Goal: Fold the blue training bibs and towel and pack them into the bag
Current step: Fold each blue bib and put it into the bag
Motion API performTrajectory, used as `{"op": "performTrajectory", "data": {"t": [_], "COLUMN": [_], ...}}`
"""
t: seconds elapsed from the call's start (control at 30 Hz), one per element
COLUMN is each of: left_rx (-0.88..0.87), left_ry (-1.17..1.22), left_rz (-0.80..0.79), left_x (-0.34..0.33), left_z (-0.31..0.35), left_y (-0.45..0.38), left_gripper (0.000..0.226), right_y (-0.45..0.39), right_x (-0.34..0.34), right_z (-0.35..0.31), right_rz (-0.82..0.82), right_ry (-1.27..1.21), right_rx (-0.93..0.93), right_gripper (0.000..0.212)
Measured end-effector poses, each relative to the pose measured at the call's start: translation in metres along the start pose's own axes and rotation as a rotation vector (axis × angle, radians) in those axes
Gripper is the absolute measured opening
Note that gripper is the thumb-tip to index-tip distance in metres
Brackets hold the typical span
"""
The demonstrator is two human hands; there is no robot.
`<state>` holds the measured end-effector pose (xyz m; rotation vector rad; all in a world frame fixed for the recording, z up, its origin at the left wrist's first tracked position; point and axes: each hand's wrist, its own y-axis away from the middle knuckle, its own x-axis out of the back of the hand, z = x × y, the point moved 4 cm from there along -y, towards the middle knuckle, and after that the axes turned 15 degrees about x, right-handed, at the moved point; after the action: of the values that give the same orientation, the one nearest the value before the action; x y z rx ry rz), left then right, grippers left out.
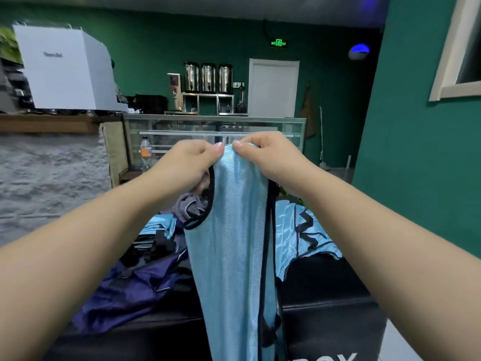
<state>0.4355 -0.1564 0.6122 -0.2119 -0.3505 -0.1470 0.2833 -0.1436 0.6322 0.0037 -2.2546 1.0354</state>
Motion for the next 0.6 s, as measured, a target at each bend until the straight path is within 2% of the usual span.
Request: {"op": "performTrajectory", "data": {"t": [0.07,0.13,0.27,0.3,0.37,0.47,0.53,0.6], "left_rx": [-0.002,-0.019,-0.020,-0.005,0.029,0.008,-0.086,-0.097], "left_ry": [0.020,-0.100,-0.559,-0.687,-0.881,-1.067,-1.088,-0.870], "left_rz": [-0.136,-0.264,-0.440,-0.478,-0.487,-0.481,-0.448,-0.495], "left_x": [-0.009,-0.021,-0.040,-0.043,-0.043,-0.048,-0.048,-0.053], "left_z": [-0.004,-0.011,-0.049,-0.058,-0.069,-0.071,-0.073,-0.075], "left_y": [0.004,0.012,0.025,0.030,0.038,0.051,0.052,0.055], "left_gripper": [0.015,0.004,0.036,0.034,0.022,0.026,0.023,0.020], "right_y": [0.000,0.000,0.007,0.009,0.016,0.024,0.028,0.031], "right_x": [0.001,0.004,0.019,0.024,0.032,0.037,0.038,0.042], "right_z": [0.000,0.001,0.021,0.027,0.037,0.048,0.053,0.056], "right_rz": [0.027,0.073,0.200,0.219,0.244,0.196,0.181,0.208], "right_ry": [-0.015,-0.027,-0.058,-0.058,-0.068,-0.047,-0.050,-0.072], "right_rx": [0.006,-0.001,-0.095,-0.111,-0.127,-0.142,-0.150,-0.165], "right_gripper": [0.026,0.025,0.024,0.022,0.020,0.020,0.020,0.022]}}
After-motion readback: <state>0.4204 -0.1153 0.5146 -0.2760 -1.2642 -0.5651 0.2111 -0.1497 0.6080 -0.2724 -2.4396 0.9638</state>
